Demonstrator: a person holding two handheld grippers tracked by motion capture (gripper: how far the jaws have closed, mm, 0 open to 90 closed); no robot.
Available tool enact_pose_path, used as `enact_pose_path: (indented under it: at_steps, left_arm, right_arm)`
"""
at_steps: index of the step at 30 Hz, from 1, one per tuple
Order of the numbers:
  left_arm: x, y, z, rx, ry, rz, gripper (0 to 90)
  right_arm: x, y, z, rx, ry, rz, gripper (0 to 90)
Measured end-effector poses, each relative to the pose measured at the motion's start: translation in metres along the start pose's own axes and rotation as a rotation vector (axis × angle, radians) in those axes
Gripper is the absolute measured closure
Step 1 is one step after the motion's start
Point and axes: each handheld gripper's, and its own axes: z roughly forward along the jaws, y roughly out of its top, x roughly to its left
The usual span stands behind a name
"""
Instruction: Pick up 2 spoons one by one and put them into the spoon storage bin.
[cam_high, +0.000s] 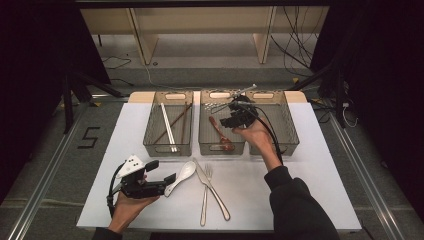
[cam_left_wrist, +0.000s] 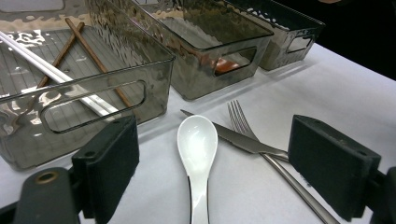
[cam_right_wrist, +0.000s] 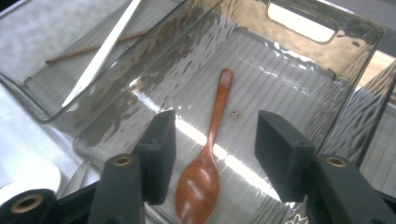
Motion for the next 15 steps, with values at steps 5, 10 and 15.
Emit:
enact_pose_path:
  at_steps: [5, 10, 15]
  left_arm:
    - [0.0, 0.0, 0.001, 0.005, 0.002, 0.006, 16.2]
    - [0.0, 0.0, 0.001, 0.006, 0.003, 0.005, 16.2]
    - [-0.001, 0.0, 0.001, 0.01, 0.004, 0.005, 16.2]
  right_arm:
    - [0.004, -0.008, -0.016, -0.036, 0.025, 0.007, 42.0]
    - [0.009, -0.019, -0.031, -0.06, 0.045, -0.013, 38.0]
    - [0.016, -0.032, -0.046, -0.081, 0.058, -0.034, 35.8]
